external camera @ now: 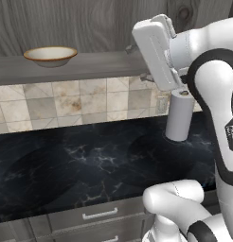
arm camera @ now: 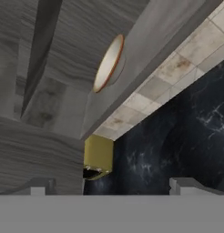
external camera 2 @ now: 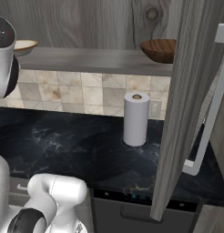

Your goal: Move the bowls from the cabinet to the plates on the dining table.

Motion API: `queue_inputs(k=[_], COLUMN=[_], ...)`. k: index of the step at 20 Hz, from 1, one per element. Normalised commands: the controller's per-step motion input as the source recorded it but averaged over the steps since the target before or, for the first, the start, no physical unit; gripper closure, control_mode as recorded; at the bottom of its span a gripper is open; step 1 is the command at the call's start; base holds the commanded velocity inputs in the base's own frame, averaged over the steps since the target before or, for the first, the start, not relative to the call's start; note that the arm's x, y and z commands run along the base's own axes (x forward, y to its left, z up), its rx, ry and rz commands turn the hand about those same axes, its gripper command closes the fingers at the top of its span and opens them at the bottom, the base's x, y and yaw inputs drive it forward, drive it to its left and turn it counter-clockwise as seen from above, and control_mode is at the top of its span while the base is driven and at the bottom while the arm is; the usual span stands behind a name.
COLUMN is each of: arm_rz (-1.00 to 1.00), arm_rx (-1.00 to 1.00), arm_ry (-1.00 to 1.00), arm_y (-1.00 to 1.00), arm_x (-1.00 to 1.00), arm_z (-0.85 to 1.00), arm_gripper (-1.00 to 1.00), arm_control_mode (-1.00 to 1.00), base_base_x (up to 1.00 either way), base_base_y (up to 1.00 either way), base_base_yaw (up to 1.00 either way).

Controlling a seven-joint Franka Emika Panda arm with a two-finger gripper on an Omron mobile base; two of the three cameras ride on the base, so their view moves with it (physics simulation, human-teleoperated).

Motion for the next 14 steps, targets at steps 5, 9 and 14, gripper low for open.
queue_inputs(k=[5,9,14], arm_rz=[0.05,0.01,0.03], arm_rx=[-0.03,0.00,0.00], arm_ry=[-0.04,0.02,0.01], arm_y=[0.00,0.05,0.14], arm_x=[0.55,0.58,0.48], arm_z=[0.01,0.02,0.00], arm_gripper=[-1.00,-1.00,-1.00], arm_control_mode=[-1.00,-1.00,-1.00], base_base_x=[0.00,0.00,0.00], base_base_y=[0.00,0.00,0.00], base_base_yaw=[0.00,0.00,0.00])
